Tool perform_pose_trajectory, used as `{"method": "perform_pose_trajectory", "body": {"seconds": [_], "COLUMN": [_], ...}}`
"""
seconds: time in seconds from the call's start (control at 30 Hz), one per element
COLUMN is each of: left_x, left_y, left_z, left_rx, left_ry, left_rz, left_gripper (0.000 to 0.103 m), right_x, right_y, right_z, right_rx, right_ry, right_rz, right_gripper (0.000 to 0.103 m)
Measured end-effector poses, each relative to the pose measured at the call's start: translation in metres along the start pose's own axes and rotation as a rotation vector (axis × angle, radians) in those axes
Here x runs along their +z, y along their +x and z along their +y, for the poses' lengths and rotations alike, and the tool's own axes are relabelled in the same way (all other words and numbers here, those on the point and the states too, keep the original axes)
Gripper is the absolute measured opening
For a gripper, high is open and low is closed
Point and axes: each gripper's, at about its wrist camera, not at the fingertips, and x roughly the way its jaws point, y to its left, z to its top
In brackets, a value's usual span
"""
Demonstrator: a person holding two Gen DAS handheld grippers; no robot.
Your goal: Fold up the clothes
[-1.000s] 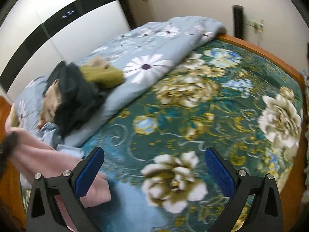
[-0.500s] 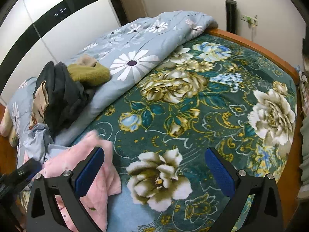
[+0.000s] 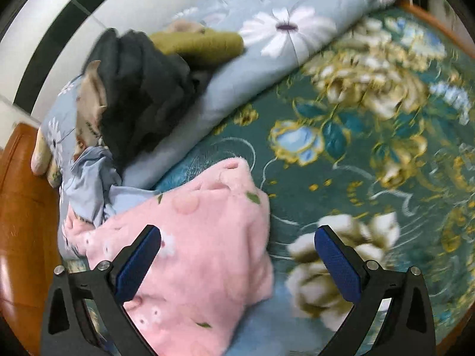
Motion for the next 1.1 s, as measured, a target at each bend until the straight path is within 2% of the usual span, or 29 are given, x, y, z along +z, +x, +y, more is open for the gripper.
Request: {"method": "perform_pose_trajectory", "body": {"seconds": [0.1,0.17,0.33,0.4,0.5,0.53,0.57,0.6,0.63,0.67,0.73,0.8,0.97,1.1], "left_x": [-0.018,-0.026,-0.040,-0.043,-0.042,-0.043,-0.043,-0.041,-0.040,-0.040,-0.038,-0.036,-0.014,0.005], "left_y": [0.010,0.017,0.035,0.038,0.040,0.041,0.043,0.047,0.049,0.047,0.041,0.037,-0.002,-0.032], "left_z": [-0.004,-0.014,-0.035,-0.041,-0.047,-0.048,-0.050,-0.053,-0.054,-0.053,-0.050,-0.053,-0.081,-0.120], "left_rx": [-0.065,-0.082,-0.037,-0.014,0.002,0.010,0.015,0.017,0.019,0.021,0.022,0.026,-0.027,-0.132], "left_ry": [-0.003,0.025,0.129,0.151,0.157,0.160,0.161,0.157,0.152,0.144,0.132,0.134,0.204,0.267], "left_rz": [0.073,0.116,0.190,0.207,0.212,0.216,0.221,0.225,0.226,0.217,0.191,0.153,-0.037,-0.145], "left_gripper": [0.060,0.060,0.060,0.060,0.058,0.051,0.038,0.036,0.033,0.031,0.027,0.011,0.009,0.009], "right_x": [0.015,0.024,0.040,0.046,0.049,0.047,0.045,0.043,0.041,0.038,0.033,0.032,0.044,0.067], "right_y": [0.016,0.025,0.051,0.062,0.073,0.076,0.078,0.079,0.080,0.078,0.074,0.061,0.010,-0.058], "right_z": [0.004,0.006,0.005,0.005,0.004,0.005,0.006,0.007,0.007,0.007,0.007,0.004,-0.007,0.006], "right_rx": [-0.032,-0.038,0.001,0.017,0.059,0.076,0.078,0.074,0.070,0.081,0.100,0.117,0.193,0.270], "right_ry": [-0.010,-0.019,0.002,0.011,0.025,0.026,0.022,0.018,0.017,0.020,0.021,0.026,0.053,-0.002], "right_rz": [0.033,0.058,0.140,0.173,0.211,0.218,0.227,0.240,0.250,0.251,0.246,0.212,0.098,-0.035], "right_gripper": [0.093,0.088,0.071,0.054,0.042,0.039,0.030,0.018,0.014,0.009,0.008,0.007,0.005,0.004]}}
